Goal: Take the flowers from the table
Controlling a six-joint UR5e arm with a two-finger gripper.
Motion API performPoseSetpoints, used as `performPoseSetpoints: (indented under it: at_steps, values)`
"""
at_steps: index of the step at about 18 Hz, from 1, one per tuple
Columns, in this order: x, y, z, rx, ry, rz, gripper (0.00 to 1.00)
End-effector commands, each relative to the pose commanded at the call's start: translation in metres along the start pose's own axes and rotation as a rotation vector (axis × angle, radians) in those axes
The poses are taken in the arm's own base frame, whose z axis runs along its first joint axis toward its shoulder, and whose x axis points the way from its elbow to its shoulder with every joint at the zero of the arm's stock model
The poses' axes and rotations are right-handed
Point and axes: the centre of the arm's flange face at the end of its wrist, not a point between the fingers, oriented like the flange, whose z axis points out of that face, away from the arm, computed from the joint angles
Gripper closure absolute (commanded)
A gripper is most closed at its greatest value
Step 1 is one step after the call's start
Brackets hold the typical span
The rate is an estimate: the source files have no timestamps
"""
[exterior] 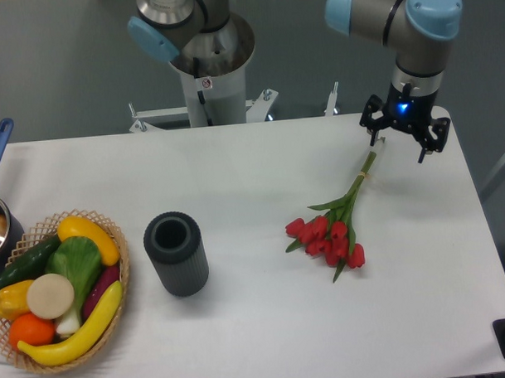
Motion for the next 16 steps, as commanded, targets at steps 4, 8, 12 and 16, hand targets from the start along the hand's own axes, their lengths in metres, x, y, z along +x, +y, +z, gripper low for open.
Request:
performPoseSetpoints:
  at_steps: [4, 8, 12, 16]
  values:
    - [0.000, -0.001, 0.000, 0.000, 0.000, 0.002, 0.00]
    - [0.004, 0.000, 0.007, -0.002, 0.015, -0.011, 0.00]
    - [0.016, 0.004, 0.028, -0.002, 0.044, -0.022, 0.00]
    - [0.024, 0.004, 0.054, 0.001, 0.045, -0.005, 0.00]
